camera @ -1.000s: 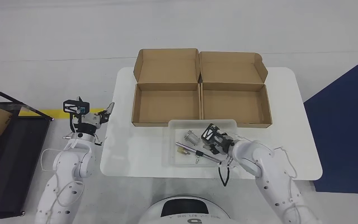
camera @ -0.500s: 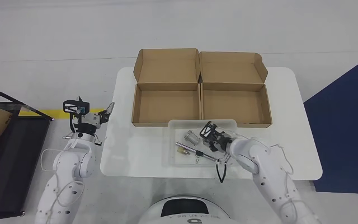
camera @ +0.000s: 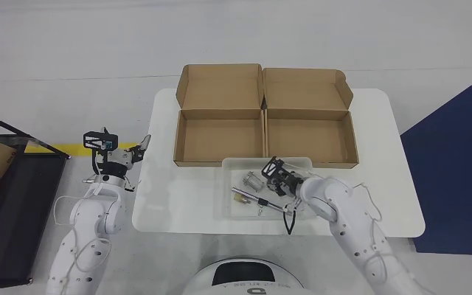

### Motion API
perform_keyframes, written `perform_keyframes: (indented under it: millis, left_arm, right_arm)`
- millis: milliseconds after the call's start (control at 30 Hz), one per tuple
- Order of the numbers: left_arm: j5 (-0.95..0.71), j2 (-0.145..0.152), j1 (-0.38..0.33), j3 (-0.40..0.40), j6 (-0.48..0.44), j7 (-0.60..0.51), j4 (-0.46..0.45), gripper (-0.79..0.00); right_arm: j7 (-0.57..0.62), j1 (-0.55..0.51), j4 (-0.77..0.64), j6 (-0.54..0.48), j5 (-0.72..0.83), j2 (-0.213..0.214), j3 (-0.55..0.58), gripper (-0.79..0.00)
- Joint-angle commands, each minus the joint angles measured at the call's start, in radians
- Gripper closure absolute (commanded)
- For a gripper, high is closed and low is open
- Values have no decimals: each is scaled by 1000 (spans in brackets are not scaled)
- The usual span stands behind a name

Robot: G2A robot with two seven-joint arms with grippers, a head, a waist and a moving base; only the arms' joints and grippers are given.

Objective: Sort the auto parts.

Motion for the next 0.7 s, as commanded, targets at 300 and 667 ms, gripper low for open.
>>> perform_keyframes:
  millis: [300,667]
  left_arm:
    - [0,0,0,0,0,0,0,-785]
    - [0,0,0,0,0,0,0,-785]
  right_arm:
    - [-22,-18,-26,3,-23,7,9,0]
    - [-333,-230,-227,-71,-46,45,184,0]
